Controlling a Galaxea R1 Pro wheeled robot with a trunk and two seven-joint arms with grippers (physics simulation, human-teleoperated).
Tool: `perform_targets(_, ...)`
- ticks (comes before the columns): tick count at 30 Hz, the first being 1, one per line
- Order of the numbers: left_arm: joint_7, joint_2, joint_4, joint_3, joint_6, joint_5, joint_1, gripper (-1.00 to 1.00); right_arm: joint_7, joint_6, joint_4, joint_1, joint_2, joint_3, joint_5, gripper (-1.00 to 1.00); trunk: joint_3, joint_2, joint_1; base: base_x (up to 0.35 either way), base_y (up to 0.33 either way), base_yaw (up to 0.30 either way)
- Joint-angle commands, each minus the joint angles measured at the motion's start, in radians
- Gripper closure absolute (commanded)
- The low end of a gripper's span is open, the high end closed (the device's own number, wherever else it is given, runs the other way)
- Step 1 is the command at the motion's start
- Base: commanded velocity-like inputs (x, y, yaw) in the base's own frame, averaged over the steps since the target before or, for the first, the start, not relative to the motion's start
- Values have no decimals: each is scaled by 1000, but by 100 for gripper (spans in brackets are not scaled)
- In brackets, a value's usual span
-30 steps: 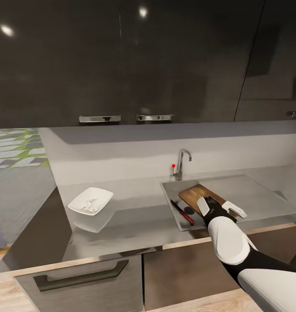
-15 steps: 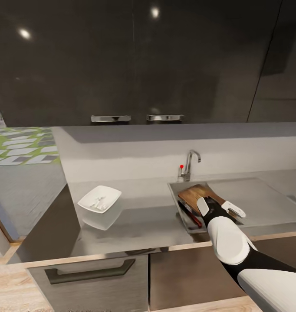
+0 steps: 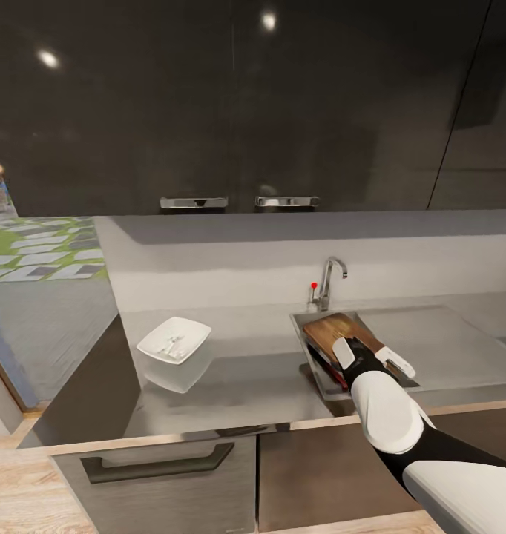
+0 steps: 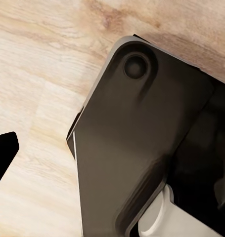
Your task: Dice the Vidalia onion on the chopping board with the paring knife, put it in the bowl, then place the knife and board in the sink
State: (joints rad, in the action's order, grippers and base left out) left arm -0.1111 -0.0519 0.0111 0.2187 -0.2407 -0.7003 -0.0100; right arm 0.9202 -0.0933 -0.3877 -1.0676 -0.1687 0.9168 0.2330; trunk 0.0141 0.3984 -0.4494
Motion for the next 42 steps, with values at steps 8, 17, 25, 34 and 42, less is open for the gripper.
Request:
perform_targets(8, -4, 8, 1, 8, -4, -4, -1, -100, 53, 50, 3, -1, -6, 5, -58, 100, 1, 2, -1, 9, -46, 0)
perform_targets(17, -4, 9, 2, 9, -5, -5, -1, -100, 73, 58, 3, -1, -6, 7, -60, 100, 1, 2, -1, 109, -147, 0)
perform_targets(25, 33, 3, 61, 11, -15, -5, -1, -100, 76, 70, 4, -1, -6, 4, -60, 100, 1, 2, -1, 9, -18, 0)
perform_targets(34, 63, 7, 67, 11, -29, -4, -1, -100, 76, 70, 5, -1, -6, 4, -60, 100, 1, 2, -1, 21, 8, 0)
perform_targets(42, 64, 7, 67, 11, -32, -4, -1, -100, 75, 70, 6, -1, -6, 5, -60, 100, 1, 2, -1, 218, 132, 0)
